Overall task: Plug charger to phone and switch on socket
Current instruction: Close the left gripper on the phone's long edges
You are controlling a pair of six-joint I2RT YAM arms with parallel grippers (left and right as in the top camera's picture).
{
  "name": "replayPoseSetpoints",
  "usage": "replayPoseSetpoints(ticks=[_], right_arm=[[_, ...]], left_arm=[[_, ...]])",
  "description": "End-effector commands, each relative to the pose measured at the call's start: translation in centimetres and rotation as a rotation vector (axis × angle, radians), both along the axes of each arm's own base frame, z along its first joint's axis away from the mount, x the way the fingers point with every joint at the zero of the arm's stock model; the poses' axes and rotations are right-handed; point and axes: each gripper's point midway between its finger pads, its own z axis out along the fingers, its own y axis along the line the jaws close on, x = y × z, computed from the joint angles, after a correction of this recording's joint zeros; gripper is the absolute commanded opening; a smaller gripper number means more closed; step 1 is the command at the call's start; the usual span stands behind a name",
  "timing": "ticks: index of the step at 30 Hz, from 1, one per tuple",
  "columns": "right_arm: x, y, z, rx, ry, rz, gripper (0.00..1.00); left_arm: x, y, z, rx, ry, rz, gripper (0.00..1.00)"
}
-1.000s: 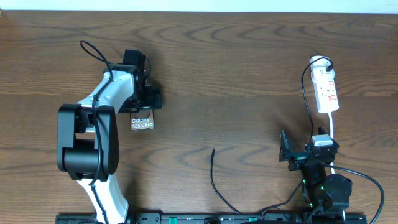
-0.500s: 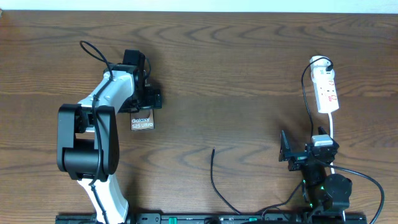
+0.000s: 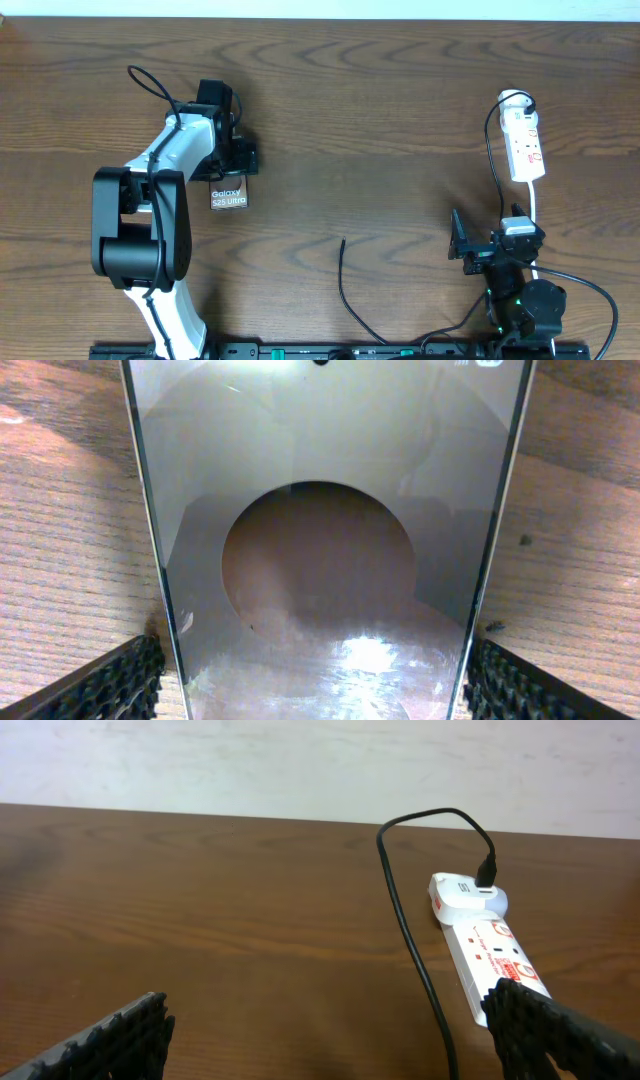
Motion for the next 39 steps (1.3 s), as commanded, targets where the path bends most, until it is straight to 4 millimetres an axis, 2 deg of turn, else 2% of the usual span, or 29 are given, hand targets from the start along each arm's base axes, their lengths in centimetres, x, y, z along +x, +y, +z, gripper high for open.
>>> replayPoseSetpoints(ticks=[1,7,16,39], right_arm=[[-0.03,0.18,-0.06,-0.012,-0.002,0.009,0.99],[-0.03,0.18,-0.06,-0.012,-0.002,0.009,0.99],[-0.03,0.18,-0.05,-0.012,-0.002,0.009,0.99],[-0.03,0.18,-0.05,-0.012,-0.002,0.009,0.99]], left_arm=[[-1.24,-0.74,-1.45,-0.04,0.047,-0.005,0.9],[-1.24,-0.74,-1.45,-0.04,0.047,-0.005,0.88],[-1.23,-0.74,-1.45,-0.04,0.046,-0.005,0.79],[-1.22,-0.5,-1.46,-0.025,0.046,-0.004,0.68]])
